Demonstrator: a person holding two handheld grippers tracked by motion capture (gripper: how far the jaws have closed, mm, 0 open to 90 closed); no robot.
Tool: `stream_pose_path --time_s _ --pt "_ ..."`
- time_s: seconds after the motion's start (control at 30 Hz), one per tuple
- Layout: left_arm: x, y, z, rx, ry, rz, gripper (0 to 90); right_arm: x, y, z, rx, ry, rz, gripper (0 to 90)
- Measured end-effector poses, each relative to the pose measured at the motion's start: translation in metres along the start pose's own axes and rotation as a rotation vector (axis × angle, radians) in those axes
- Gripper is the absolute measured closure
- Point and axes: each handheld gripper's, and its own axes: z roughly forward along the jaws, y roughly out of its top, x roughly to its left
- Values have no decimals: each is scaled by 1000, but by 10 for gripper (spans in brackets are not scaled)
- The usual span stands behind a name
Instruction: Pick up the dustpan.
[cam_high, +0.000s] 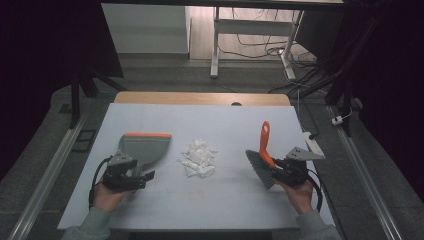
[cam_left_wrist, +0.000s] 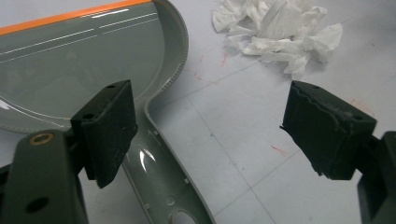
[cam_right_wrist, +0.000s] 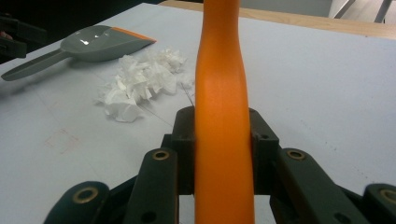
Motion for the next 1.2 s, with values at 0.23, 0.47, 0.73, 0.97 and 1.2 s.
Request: stream_pose_path --time_s 0.23,0.47,0.73,0.97,1.2 --pt "-1 1 -1 1 4 4 187 1 0 0 1 -2 -5 698" --pt "-2 1 -1 1 5 5 187 2 0 0 0 -4 -8 698" --pt "-3 3 -3 0 11 9 187 3 0 -1 0 -6 -13 698" --pt "-5 6 -7 -3 19 16 187 4 1 -1 -2 -8 -11 698" --pt "-7 15 -12 3 37 10 187 2 1 -2 -8 -6 -2 698"
